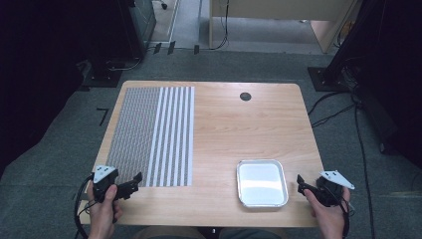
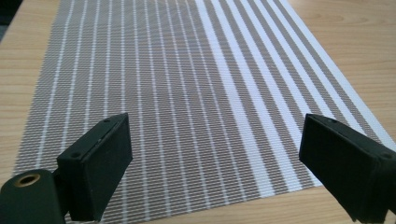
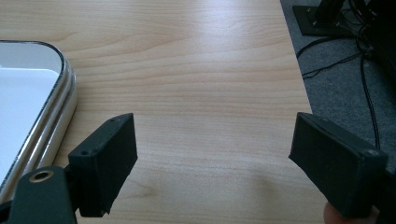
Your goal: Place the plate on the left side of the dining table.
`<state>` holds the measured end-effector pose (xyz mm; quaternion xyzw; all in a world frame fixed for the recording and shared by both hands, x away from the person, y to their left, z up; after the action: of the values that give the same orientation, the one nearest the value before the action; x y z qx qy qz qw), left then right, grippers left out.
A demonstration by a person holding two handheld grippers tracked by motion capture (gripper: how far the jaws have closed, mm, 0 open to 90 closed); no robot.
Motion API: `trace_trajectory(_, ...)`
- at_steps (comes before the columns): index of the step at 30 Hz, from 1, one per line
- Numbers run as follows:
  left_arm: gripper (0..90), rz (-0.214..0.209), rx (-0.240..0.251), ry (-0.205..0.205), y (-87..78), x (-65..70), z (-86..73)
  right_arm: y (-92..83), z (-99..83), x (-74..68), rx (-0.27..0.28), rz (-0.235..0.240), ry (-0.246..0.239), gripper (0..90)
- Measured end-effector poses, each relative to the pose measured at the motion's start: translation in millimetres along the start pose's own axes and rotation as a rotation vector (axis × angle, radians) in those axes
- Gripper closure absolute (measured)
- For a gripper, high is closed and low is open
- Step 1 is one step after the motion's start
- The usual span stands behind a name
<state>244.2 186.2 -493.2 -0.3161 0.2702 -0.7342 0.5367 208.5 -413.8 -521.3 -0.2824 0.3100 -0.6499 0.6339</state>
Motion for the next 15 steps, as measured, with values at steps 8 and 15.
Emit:
trace_trajectory(8, 9.6, -0.019, -0.018, 0.064, 11.2, 38.3, 5.1, -3.8, 3.4, -8.7, 0.021, 0.022, -0.001, 14.7)
trace_trajectory(15, 9.6, -0.05, -0.02, 0.085, 19.0, 71.5, 10.2, -6.8, 4.7, -16.2, 0.032, 0.04, -0.006, 14.8)
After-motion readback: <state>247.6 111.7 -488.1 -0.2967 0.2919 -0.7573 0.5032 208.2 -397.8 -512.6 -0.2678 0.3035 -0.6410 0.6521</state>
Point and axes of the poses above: each handheld gripper's, and its own axes: y roughly forward along the jaws, z roughly out of its top, x roughly to its right, the point moved 2 cm from there along y, roughly forward along the jaws, and after that the axes turned 10 degrees about -x, right-handed, at the moved point
